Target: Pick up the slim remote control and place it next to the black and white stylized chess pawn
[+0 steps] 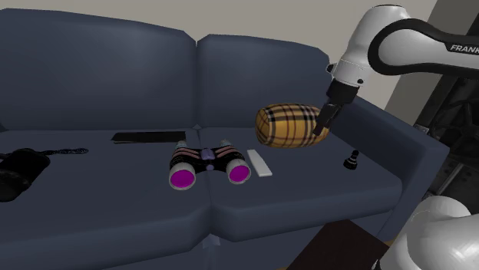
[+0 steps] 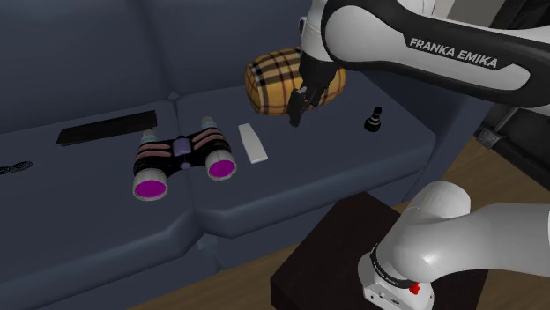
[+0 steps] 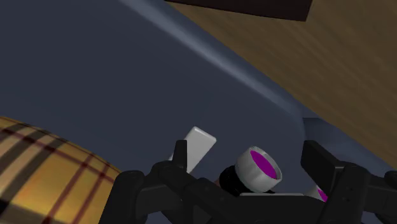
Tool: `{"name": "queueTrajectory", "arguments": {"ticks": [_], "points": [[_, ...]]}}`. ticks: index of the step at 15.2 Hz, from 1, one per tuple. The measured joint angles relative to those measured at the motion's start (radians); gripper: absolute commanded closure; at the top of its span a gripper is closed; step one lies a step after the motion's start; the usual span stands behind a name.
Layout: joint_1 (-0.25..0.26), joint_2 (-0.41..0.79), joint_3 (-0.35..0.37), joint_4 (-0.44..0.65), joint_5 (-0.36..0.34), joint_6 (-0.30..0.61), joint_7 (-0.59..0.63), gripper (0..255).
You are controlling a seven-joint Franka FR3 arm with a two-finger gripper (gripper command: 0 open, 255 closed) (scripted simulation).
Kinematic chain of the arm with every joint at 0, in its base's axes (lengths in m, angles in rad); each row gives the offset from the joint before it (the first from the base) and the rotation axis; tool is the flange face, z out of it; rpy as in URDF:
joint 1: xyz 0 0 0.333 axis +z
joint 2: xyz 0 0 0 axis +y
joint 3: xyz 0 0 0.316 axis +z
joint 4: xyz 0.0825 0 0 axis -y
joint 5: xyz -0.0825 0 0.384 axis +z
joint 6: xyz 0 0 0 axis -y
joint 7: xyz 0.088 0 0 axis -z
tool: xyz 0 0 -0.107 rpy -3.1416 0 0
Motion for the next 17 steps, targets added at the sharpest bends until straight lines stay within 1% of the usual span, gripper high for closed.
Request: {"name": "queueTrajectory", "arguments": {"ticks": [2,4,7,12,17], "points": [[-0.003,0.016,0.005,0.001,0.001,0.013,0.01,0],[-0.013,0.067,0.016,0.01,0.002,0.046,0.042,0],[-0.028,0.148,0.042,0.002,0.006,0.12,0.106,0],[-0.058,0.339,0.079,0.052,-0.001,0.234,0.217,0],[-0.085,0.518,0.099,0.106,-0.022,0.331,0.323,0]]}}
